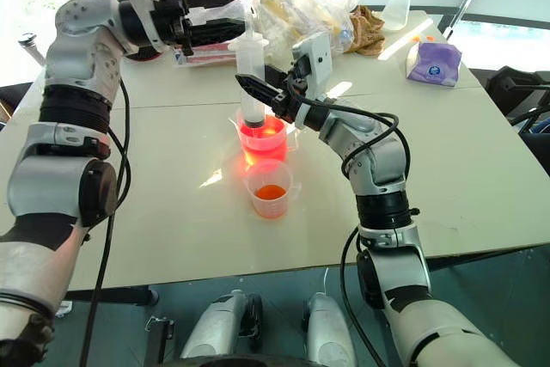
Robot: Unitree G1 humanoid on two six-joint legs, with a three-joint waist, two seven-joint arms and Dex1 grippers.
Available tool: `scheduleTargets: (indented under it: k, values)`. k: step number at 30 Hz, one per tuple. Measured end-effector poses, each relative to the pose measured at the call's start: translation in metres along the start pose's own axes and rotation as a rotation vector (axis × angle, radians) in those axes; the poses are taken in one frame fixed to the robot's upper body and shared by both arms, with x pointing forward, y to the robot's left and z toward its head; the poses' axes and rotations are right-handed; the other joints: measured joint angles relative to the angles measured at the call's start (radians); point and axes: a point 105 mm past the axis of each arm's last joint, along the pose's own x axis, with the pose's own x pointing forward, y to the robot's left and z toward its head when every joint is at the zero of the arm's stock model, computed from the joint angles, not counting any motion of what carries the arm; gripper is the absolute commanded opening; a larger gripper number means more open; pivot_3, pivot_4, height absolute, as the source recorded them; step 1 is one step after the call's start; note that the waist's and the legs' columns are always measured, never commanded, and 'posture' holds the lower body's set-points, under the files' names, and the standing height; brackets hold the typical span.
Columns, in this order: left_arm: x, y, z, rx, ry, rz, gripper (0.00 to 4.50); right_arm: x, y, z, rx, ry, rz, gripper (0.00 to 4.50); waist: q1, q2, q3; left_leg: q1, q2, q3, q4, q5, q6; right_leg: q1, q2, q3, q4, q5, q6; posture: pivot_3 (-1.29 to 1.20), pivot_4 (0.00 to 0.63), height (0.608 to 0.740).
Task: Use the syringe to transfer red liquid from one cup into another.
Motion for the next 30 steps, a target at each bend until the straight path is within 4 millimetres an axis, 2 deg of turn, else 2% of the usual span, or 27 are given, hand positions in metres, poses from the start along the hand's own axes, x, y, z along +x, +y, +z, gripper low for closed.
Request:
scheduleTargets:
  k: [9,20,30]
  values:
    - [0.011,-0.007,-0.006,0.011,0.001,-0.033,0.01,0.0,-0.004,-0.003,-0.033,0.01,-0.015,1.5,-0.001,0.0,0.0,0.0,0.0,0.0,0.0,0.0,0.0,0.0,0.0,0.0,0.0,0.0,0.0,0.0,0.15,0.74]
    - [0.012,-0.009,-0.01,-0.03,-0.017,-0.025,0.01,0.0,-0.002,-0.008,-0.04,0.008,-0.015,1.5,0.0,0.0,0.0,0.0,0.0,0.0,0.0,0.0,0.0,0.0,0.0,0.0,0.0,0.0,0.0,0.0,0.15,0.74]
    - [0.019,-0.008,-0.014,-0.059,-0.04,0.007,0.01,-0.006,-0.011,-0.013,-0.093,-0.026,-0.052,1.5,-0.001,0.0,0.0,0.0,0.0,0.0,0.001,0.0,0.0,0.0,0.0,0.0,0.0,0.0,0.0,0.0,0.15,0.74]
